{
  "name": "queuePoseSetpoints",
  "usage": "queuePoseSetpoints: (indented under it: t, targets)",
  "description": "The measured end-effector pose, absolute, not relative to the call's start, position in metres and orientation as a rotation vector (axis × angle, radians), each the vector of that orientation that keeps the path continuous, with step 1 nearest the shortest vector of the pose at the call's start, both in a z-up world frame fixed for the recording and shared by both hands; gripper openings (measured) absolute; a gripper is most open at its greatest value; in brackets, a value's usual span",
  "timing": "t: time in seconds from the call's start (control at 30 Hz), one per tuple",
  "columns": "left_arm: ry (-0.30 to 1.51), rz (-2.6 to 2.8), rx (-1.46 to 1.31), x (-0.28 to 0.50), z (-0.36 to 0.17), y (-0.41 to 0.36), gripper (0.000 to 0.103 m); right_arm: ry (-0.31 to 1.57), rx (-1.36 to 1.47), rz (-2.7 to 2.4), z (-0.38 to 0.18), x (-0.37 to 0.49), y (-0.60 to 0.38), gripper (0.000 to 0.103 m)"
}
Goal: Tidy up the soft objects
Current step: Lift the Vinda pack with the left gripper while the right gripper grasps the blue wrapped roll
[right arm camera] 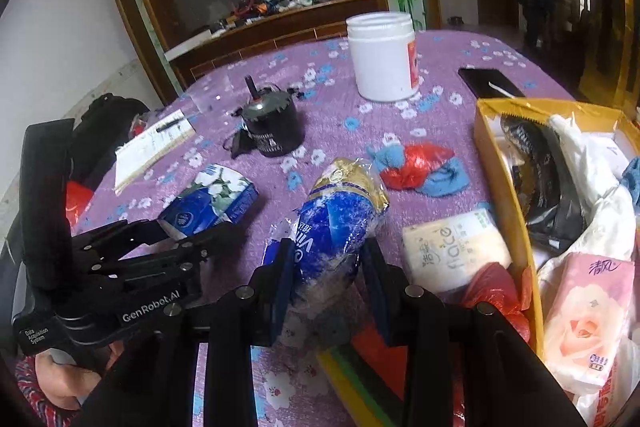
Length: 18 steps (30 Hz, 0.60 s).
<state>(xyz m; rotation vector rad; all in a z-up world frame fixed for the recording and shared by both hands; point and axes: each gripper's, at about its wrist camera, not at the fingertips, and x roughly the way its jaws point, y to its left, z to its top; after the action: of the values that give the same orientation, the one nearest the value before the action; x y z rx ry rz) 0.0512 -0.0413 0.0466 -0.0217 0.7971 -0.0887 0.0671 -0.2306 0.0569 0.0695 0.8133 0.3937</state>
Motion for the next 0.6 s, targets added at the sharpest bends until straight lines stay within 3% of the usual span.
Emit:
queuePoseSetpoints:
  t: [0.37, 0.6]
  targets:
    - [0.543, -0.022, 0.136, 0.022, 0.075, -0.061, 0.051, 0.763, 0.092, 0.403, 0.065, 0.063, -0.234, 0.036]
    - [0.499, -0.006, 0.198, 0.019, 0.077, -0.068, 0.051, 0.733, 0.095, 0.402, 0.069, 0.061, -0.236, 0.036]
